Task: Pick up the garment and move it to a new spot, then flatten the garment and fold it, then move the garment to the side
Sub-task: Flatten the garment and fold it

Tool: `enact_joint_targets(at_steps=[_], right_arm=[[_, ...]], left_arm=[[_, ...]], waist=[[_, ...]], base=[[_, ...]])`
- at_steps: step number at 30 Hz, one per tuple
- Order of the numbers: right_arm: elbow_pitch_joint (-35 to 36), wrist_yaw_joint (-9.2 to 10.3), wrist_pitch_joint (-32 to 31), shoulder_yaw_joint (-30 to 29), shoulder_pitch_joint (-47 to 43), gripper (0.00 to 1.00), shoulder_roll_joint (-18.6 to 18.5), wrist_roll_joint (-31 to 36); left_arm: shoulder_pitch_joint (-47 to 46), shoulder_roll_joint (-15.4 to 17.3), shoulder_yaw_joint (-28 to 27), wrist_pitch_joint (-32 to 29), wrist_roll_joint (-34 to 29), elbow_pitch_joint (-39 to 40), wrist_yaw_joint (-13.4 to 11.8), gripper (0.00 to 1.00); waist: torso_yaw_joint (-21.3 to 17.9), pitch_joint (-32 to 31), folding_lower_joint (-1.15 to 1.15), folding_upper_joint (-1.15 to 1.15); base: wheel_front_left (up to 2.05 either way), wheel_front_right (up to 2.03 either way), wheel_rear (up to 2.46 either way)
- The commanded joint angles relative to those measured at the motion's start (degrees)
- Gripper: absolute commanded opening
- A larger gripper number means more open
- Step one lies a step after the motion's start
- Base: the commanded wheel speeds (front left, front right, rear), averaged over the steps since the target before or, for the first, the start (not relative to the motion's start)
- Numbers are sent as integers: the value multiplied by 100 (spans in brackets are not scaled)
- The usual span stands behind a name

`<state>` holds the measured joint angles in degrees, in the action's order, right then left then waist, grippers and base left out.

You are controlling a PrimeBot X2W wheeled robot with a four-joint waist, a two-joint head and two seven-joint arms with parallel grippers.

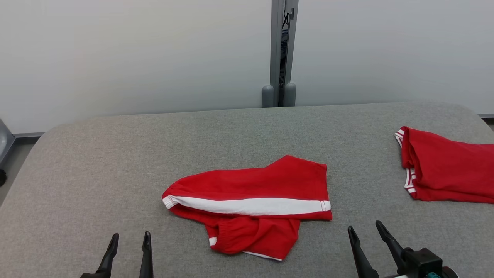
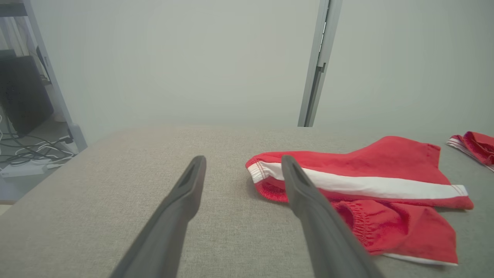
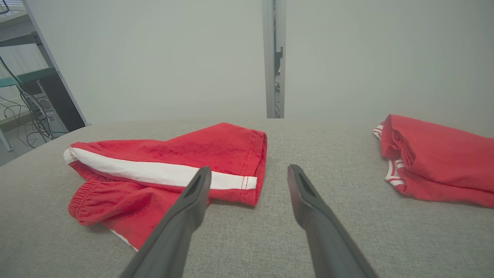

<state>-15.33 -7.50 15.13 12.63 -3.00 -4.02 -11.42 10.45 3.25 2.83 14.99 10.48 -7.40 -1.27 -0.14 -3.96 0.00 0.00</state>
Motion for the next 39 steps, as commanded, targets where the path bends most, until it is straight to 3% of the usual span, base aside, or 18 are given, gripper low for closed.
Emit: enact_joint_targets(at_steps=[1,21,31,39], right_arm=[[-1,1,-2,-21,-57,100,-21,27],[82,1,-3,-88,5,100,21,51],[90,1,-3,12,182,100,10,66],[172,1,-3,18,409,100,-98,97]], left_arm=[[46,28,-44,25,-42,-47,40,100],[-255,-25,-66,25,94,-609,341,100],[-1358,-25,150,24,785,-1761,664,100],[-2561,-22,373,24,1296,-3166,821,100]], waist=[[-3,1,0,0],[-18,97,0,0],[-94,407,0,0],[-248,867,0,0]], base=[[0,0,0],[0,0,0],[0,0,0],[0,0,0]])
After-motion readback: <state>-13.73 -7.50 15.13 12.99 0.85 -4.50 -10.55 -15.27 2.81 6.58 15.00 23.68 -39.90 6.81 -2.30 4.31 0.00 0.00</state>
